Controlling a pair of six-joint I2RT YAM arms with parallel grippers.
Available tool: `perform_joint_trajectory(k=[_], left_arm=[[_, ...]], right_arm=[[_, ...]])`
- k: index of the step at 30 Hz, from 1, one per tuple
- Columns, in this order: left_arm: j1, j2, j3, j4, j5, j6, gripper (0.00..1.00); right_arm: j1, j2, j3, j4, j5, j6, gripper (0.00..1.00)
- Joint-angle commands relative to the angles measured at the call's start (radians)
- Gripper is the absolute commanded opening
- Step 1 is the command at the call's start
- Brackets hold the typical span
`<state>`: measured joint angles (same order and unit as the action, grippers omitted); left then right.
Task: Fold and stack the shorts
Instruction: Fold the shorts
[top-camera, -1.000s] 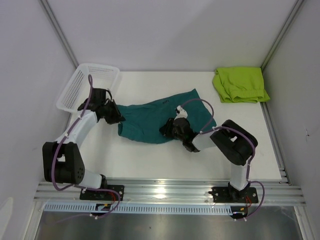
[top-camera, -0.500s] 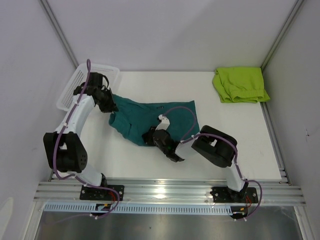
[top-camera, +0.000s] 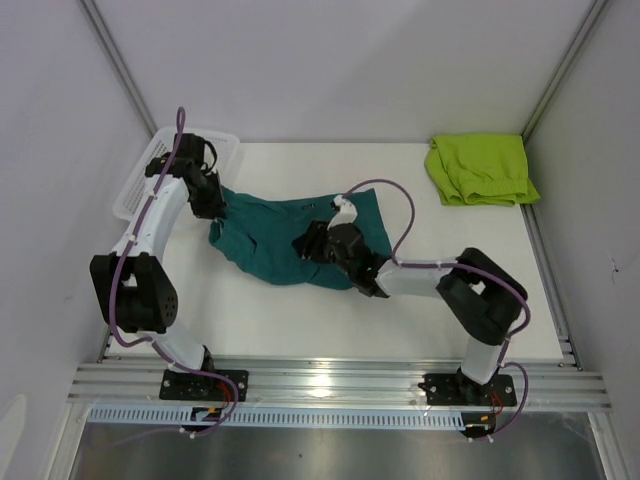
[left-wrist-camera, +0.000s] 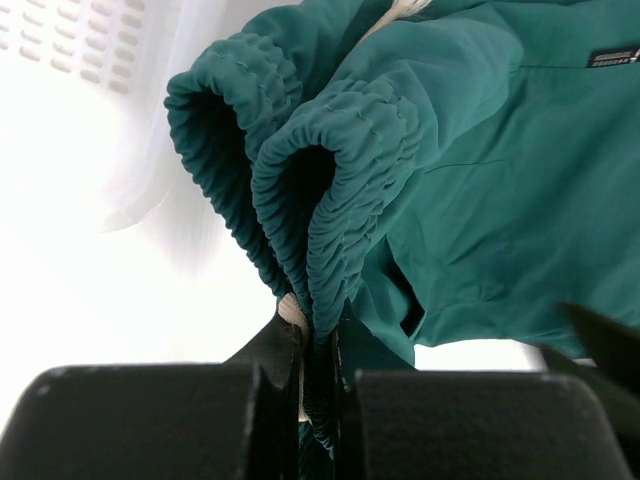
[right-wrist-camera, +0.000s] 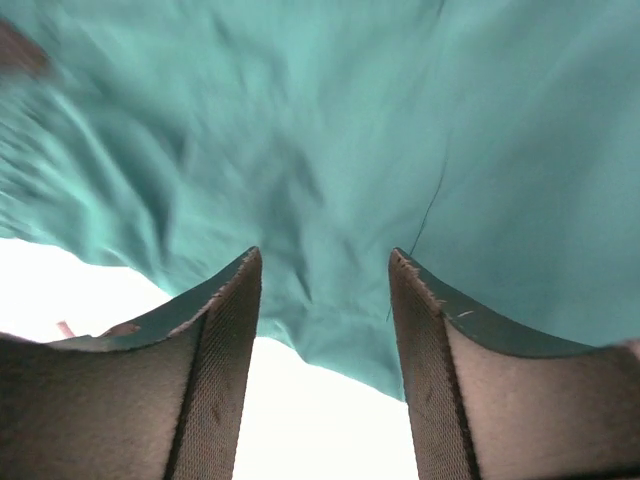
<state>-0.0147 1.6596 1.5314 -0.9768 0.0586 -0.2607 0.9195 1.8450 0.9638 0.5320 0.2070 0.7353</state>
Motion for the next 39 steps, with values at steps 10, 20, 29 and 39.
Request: perform_joint_trajectory(k=[10, 20, 29, 39], left_arm=[[0.012, 0.005, 0.070, -0.026, -0.016, 0.051, 0.00], [0.012, 0.006, 0.156, -0.072, -0.025, 0.040, 0.00], [-0.053, 0.068, 0.265, -0.167, -0.178, 0.014, 0.00], [-0.145, 0.175, 0.455, -0.289, -0.267, -0.014, 0.00]], right_arm=[[-0.277, -0.260, -0.100, -0.287, -0.130, -0.096, 0.60], [-0.395, -0.201, -0.195, -0.242, -0.316, -0.074, 0.57], [-0.301, -0.113, -0.241, -0.210, -0.298, -0.022, 0.54], [-0.173, -0.067, -0.232, -0.184, -0.251, 0.027, 0.51]])
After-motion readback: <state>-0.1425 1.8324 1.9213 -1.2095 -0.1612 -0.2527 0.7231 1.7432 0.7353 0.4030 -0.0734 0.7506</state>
